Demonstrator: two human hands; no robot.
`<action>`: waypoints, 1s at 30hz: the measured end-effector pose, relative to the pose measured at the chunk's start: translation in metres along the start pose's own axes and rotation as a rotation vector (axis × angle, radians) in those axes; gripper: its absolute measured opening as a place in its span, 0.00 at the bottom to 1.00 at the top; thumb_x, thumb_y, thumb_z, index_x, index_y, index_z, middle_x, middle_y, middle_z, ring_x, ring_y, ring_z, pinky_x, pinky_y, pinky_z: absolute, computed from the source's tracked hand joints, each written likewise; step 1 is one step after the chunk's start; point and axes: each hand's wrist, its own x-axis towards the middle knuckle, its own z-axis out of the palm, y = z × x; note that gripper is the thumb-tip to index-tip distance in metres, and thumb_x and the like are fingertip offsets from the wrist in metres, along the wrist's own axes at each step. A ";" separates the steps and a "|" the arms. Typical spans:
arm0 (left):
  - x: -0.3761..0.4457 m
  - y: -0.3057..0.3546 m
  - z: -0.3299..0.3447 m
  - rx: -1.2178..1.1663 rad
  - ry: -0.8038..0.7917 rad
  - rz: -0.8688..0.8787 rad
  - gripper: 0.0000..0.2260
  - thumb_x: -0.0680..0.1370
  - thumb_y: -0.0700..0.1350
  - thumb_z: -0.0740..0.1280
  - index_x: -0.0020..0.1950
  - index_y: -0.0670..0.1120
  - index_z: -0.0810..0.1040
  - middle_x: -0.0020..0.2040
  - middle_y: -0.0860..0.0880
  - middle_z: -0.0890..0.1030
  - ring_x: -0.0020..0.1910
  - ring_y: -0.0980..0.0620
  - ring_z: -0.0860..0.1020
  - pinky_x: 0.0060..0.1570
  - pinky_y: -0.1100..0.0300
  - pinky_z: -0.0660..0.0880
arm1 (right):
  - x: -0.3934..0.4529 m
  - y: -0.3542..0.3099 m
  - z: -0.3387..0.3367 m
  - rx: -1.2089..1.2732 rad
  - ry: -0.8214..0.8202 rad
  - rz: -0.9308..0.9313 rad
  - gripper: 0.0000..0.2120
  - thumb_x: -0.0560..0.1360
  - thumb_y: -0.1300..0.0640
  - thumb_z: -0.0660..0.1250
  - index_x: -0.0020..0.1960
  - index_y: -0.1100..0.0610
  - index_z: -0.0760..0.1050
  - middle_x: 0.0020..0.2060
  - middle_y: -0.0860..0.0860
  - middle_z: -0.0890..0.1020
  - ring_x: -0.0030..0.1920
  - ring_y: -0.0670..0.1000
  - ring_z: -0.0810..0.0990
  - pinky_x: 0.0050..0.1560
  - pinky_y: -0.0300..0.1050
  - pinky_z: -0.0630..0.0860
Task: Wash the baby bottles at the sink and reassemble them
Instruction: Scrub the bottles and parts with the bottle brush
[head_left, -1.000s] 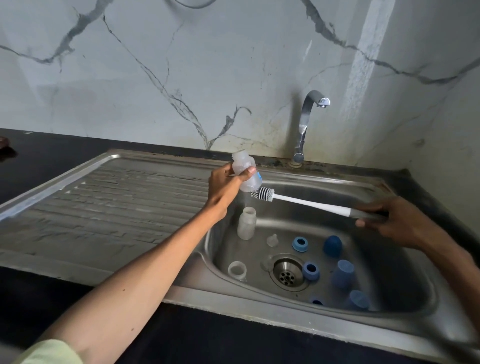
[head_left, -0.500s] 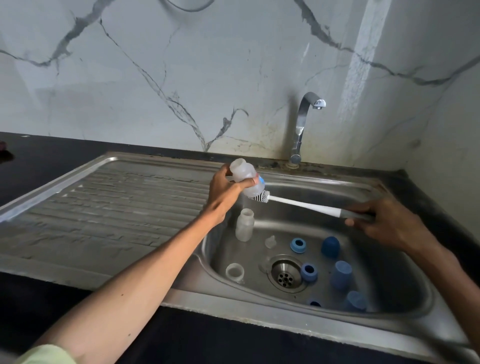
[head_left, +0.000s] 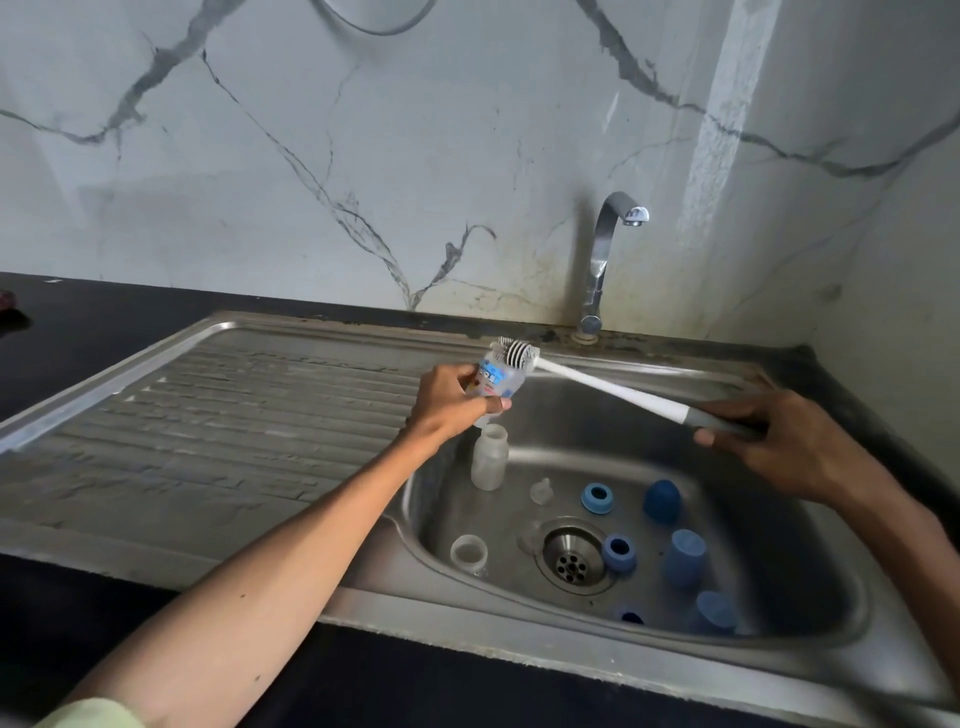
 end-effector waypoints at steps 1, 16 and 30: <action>0.000 0.001 -0.001 -0.020 0.024 0.003 0.17 0.65 0.45 0.82 0.51 0.47 0.85 0.45 0.52 0.86 0.44 0.54 0.83 0.47 0.59 0.80 | 0.000 -0.001 -0.001 0.005 -0.004 -0.003 0.16 0.76 0.53 0.70 0.64 0.49 0.78 0.59 0.52 0.81 0.56 0.51 0.77 0.59 0.48 0.72; -0.010 0.010 0.013 -0.094 0.083 0.111 0.18 0.67 0.42 0.81 0.54 0.47 0.83 0.48 0.50 0.86 0.47 0.53 0.85 0.52 0.51 0.82 | 0.001 -0.008 0.016 0.015 0.014 -0.046 0.19 0.76 0.49 0.68 0.67 0.49 0.75 0.61 0.52 0.79 0.61 0.52 0.76 0.60 0.46 0.70; -0.011 0.017 0.016 -0.221 0.134 0.118 0.22 0.67 0.41 0.80 0.60 0.47 0.81 0.50 0.50 0.86 0.50 0.54 0.84 0.53 0.52 0.82 | 0.000 -0.005 0.006 0.096 0.039 -0.010 0.18 0.76 0.50 0.67 0.66 0.49 0.76 0.61 0.52 0.80 0.54 0.48 0.74 0.56 0.47 0.71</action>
